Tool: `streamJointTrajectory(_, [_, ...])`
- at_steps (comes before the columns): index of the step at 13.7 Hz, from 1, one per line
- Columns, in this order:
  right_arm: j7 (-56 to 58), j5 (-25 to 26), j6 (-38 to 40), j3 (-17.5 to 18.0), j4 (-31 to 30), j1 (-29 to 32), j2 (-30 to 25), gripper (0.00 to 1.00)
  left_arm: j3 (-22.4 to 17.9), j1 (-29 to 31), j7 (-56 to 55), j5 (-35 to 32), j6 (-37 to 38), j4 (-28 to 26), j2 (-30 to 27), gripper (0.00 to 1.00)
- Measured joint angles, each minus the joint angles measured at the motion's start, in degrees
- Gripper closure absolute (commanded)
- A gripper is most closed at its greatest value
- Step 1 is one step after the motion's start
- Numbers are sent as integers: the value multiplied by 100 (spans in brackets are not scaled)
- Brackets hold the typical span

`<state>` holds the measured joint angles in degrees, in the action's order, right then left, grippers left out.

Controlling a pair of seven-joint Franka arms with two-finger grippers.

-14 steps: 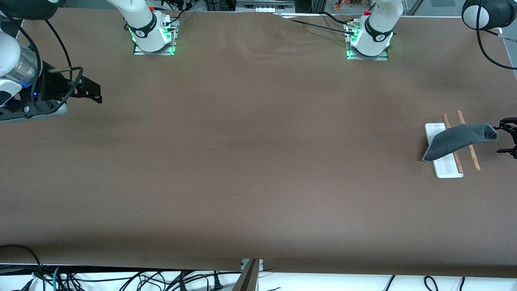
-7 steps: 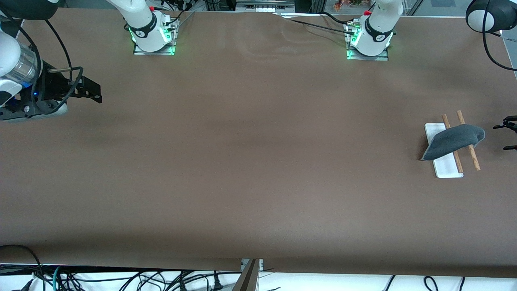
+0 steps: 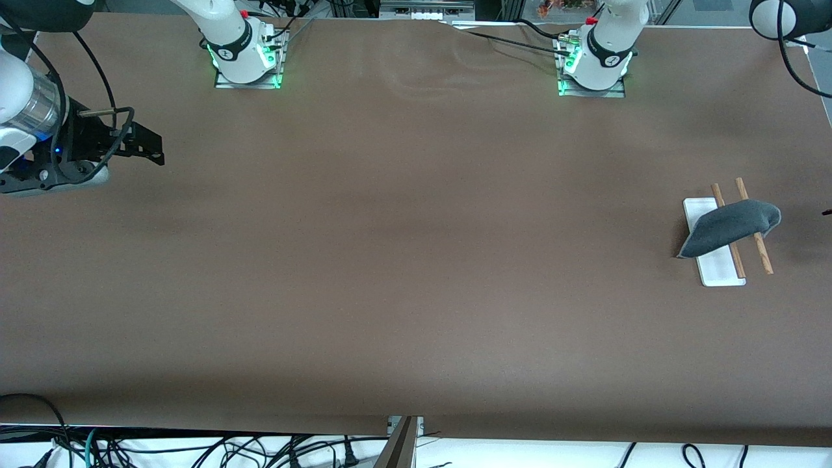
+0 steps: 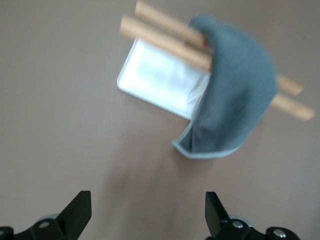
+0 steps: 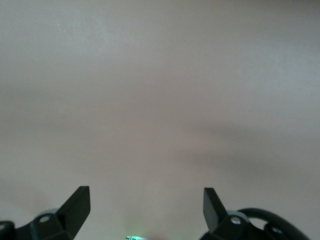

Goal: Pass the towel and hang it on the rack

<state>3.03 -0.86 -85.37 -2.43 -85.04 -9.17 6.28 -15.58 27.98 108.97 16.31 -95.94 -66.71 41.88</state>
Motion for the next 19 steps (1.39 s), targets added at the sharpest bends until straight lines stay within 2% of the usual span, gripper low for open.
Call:
streamJointTrajectory(2, [0,0,2,0,0,0,0,0,6,-353,-428,-254,458,3,-480,0])
streamJointTrajectory(5, [0,0,3,3,0,0,0,0,18,-1084,-1673,-522,979,-4,-941,0])
streamJointTrajectory(10, [0,0,5,4,0,0,0,0,47,-2175,-3779,-546,1391,-18,-1100,0])
streamJointTrajectory(14, [0,0,6,5,0,0,0,0,73,-2669,-5095,-547,1504,-42,-1302,0])
streamJointTrajectory(17, [0,0,8,5,0,-1,0,0,529,-2727,-7272,-583,1539,-465,-1869,0])
streamJointTrajectory(19, [0,0,10,5,0,0,0,0,1065,-2701,-8261,-1124,1322,-980,-2345,0])
